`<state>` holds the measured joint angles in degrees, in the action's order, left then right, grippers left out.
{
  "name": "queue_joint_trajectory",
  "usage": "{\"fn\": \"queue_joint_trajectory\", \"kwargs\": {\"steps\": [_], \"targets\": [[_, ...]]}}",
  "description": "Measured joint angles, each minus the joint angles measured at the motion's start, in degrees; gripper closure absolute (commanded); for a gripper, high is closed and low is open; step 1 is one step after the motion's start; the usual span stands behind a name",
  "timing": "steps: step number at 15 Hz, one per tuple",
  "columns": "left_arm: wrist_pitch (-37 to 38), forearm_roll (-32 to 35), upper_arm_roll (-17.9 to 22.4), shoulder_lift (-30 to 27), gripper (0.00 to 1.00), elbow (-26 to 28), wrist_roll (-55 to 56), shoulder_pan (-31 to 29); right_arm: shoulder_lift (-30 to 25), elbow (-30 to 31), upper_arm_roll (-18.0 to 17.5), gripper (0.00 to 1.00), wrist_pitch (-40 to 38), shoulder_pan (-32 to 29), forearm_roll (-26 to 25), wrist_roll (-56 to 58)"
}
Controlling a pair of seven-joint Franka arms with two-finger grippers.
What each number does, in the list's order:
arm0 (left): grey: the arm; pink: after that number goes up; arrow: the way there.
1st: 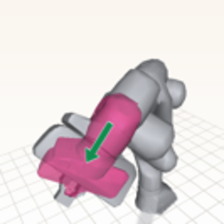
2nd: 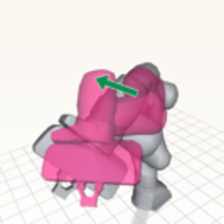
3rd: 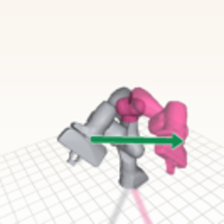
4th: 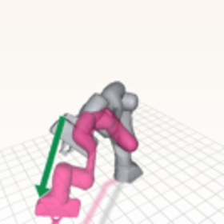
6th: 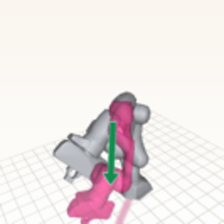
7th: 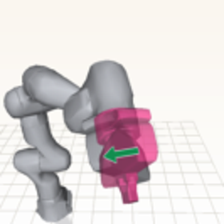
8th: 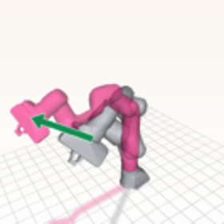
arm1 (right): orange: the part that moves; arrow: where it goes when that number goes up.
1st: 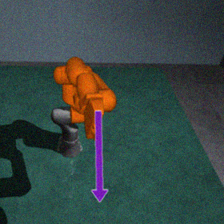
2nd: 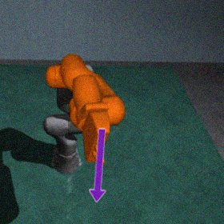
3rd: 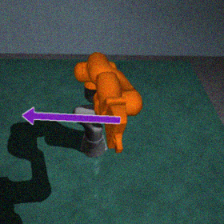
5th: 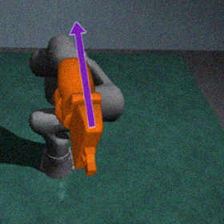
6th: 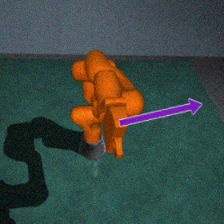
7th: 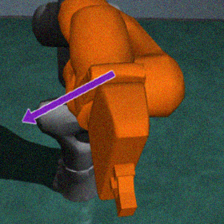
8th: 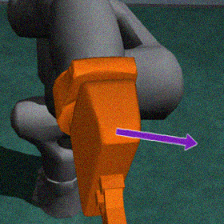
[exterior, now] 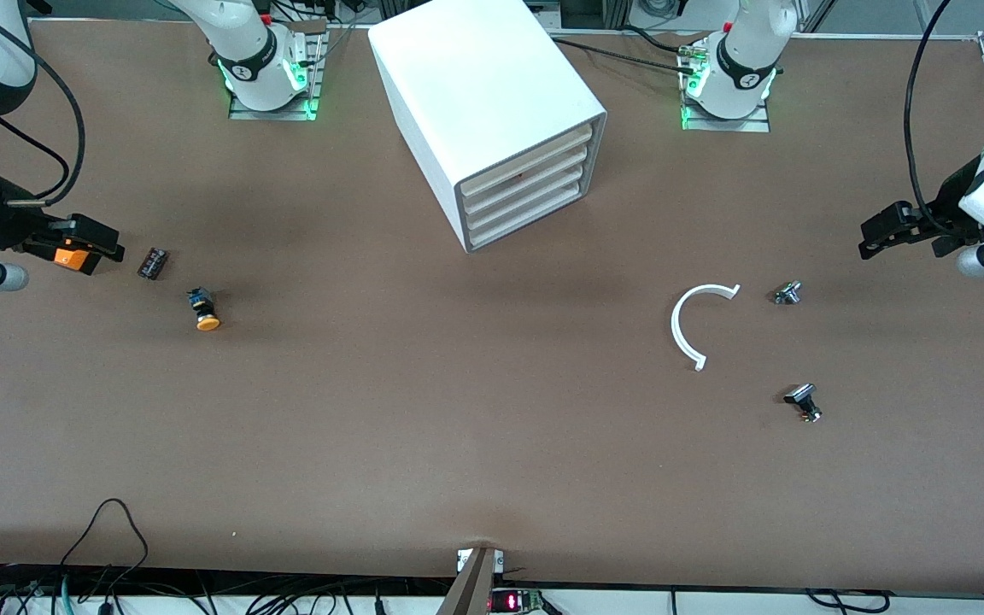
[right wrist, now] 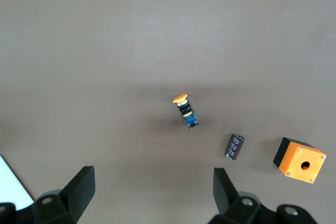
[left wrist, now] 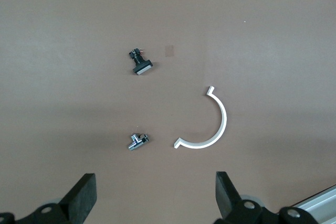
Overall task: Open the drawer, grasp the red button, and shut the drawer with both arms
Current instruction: 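Reach the left gripper toward the white cabinet's drawer handle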
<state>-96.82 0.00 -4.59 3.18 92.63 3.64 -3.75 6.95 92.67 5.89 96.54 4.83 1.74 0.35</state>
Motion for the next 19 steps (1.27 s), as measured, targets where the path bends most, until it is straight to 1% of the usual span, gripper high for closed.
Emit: {"fn": "queue_joint_trajectory", "kwargs": {"steps": [9,12,15,17,19], "targets": [[0.09,0.0,-0.37,0.7,0.0,-0.03,-0.11,0.24,-0.04,0.05,0.0,0.0,-0.02,0.01,-0.07,0.0],[2.13,0.0,-1.92,3.7,0.0,-0.66,-0.12,0.55,-0.04,0.12,0.0,0.0,-0.02,0.01,-0.12,0.01],[4.24,-0.43,-3.27,8.09,0.0,-0.82,-0.3,0.56,-0.04,0.14,0.0,0.0,-0.02,0.01,-0.13,0.01],[5.02,-4.84,-3.4,10.96,0.0,-0.75,-1.08,0.56,-0.05,0.15,0.0,0.0,-0.04,0.01,-0.13,0.01],[5.66,-12.48,-3.45,13.88,0.0,0.27,-1.78,0.59,-0.05,0.17,0.0,0.0,-0.05,0.01,-0.14,0.01]]}}
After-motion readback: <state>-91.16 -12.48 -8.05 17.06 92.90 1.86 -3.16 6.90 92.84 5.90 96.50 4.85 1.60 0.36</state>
